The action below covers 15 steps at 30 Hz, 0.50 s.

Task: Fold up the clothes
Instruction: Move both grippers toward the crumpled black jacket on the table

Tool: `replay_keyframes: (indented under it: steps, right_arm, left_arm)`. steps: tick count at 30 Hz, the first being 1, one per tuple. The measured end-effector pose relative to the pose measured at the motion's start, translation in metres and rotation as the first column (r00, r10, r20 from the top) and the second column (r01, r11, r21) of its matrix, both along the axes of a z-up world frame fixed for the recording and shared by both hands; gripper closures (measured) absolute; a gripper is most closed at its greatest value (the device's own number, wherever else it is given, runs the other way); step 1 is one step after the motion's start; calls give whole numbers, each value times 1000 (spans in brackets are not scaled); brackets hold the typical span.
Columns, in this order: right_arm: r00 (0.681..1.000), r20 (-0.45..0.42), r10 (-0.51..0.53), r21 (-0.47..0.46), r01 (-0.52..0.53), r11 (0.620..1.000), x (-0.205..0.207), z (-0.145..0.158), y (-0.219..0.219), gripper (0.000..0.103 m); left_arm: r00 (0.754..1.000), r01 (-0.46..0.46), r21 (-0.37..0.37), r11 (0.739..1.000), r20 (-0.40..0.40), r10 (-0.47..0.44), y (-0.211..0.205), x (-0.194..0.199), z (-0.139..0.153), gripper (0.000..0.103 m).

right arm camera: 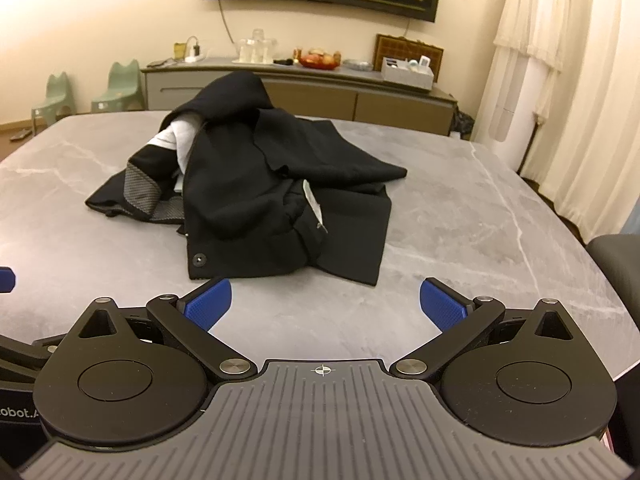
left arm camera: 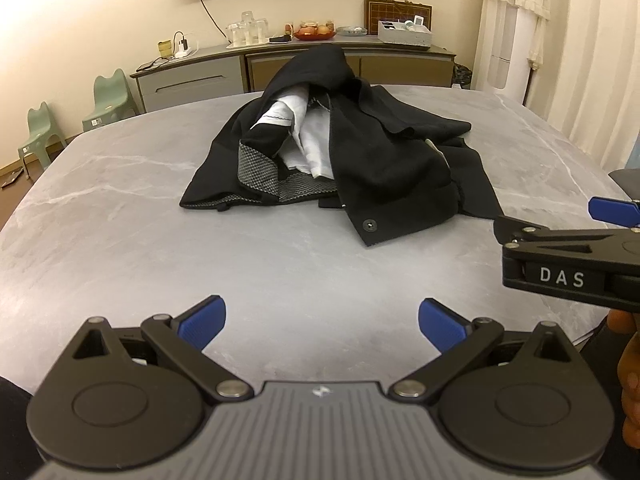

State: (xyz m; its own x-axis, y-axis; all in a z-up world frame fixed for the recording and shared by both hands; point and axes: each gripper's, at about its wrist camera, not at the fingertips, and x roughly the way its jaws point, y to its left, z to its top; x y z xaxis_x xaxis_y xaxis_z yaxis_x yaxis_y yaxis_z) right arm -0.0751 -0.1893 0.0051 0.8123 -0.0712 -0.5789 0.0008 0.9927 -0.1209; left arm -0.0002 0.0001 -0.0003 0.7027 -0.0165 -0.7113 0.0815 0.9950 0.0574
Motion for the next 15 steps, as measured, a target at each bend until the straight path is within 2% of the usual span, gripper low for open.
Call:
replay_keyframes:
  steps: [8, 11, 13, 15]
  right_arm:
    - [1000, 10, -24, -10, 24, 1000, -1, -2, -3, 1]
    - [999, 11, -38, -5, 38, 999, -1, -4, -6, 1]
    - [999, 12, -42, 9, 42, 999, -1, -5, -9, 1]
    - [999, 9, -43, 19, 43, 999, 0, -6, -11, 1]
  left_arm:
    - [999, 15, 23, 1000, 30, -15, 0, 0, -4, 0]
    - [999, 33, 64, 997, 15, -34, -6, -4, -2, 0]
    - [999, 52, 56, 997, -15, -51, -6, -1, -2, 0]
    - [996, 72, 9, 997, -47, -71, -5, 2, -4, 0]
